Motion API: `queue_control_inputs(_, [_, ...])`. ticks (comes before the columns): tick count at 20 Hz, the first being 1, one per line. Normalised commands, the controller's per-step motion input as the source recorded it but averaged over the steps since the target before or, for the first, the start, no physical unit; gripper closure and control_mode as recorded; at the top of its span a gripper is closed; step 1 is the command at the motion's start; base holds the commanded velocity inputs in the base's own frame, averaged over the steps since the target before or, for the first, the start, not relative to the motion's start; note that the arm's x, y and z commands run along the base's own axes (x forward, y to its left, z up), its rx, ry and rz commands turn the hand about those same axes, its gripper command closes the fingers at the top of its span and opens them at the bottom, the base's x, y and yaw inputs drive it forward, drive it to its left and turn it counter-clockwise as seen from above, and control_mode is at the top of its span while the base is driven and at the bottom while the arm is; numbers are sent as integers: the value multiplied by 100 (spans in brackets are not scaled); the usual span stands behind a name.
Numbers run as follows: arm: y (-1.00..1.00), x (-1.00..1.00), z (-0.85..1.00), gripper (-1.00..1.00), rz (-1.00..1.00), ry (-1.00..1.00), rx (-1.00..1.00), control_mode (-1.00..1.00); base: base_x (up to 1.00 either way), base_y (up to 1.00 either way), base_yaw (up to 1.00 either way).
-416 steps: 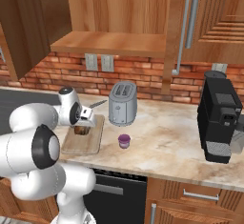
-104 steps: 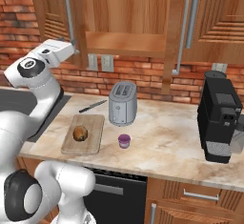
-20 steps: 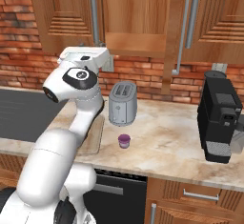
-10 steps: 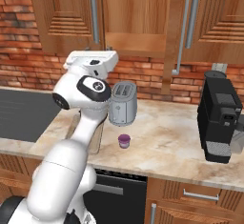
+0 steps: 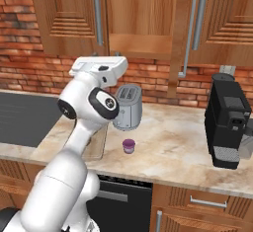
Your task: Pick the bread, place it on the cutting board, pick the jam, place it on the counter, and close the cabinet.
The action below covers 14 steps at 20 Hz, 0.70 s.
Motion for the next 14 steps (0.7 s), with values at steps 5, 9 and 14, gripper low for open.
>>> queue_control_inputs(5, [-16, -38, 17, -100, 0, 9, 0, -100, 0, 0, 0])
queue_control_inputs(9, [-15, -37, 19, -100, 0, 10, 0, -100, 0, 0, 0])
queue_control_inputs(14, [-14, -36, 29, -100, 0, 13, 0, -100, 0, 0, 0])
